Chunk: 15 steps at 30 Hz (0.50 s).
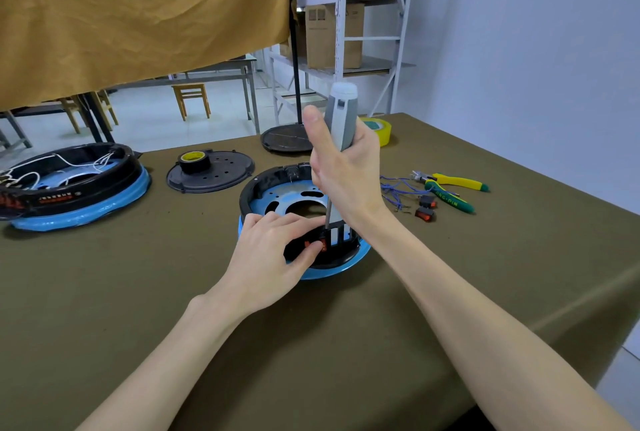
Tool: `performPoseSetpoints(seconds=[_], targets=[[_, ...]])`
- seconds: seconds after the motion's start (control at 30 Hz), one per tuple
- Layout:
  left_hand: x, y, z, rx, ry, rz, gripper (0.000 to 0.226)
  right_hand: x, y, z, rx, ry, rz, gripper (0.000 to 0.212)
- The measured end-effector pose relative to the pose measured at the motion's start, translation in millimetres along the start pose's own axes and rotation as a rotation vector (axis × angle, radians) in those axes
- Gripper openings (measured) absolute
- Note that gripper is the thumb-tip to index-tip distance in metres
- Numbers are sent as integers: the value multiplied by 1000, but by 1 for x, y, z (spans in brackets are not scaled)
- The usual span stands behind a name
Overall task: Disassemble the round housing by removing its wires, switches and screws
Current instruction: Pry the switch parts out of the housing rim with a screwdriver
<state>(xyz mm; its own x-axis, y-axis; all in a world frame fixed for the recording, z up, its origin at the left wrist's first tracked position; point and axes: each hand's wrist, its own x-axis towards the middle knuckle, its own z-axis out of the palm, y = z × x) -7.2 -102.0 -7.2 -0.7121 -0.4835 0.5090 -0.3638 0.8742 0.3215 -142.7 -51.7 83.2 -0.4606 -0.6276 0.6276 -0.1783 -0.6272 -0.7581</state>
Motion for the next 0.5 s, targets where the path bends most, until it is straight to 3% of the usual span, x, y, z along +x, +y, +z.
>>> performPoseSetpoints(seconds=[0.13, 0.33, 0.5], targets=[[0, 3, 2, 0, 22, 2, 34, 3, 1, -1, 6, 44, 19, 48], [11, 10, 5, -254, 59, -162, 15, 0, 11, -10, 4, 117, 71, 50], [14, 7, -2, -377, -38, -153, 25, -2, 12, -24, 143, 255, 158, 41]])
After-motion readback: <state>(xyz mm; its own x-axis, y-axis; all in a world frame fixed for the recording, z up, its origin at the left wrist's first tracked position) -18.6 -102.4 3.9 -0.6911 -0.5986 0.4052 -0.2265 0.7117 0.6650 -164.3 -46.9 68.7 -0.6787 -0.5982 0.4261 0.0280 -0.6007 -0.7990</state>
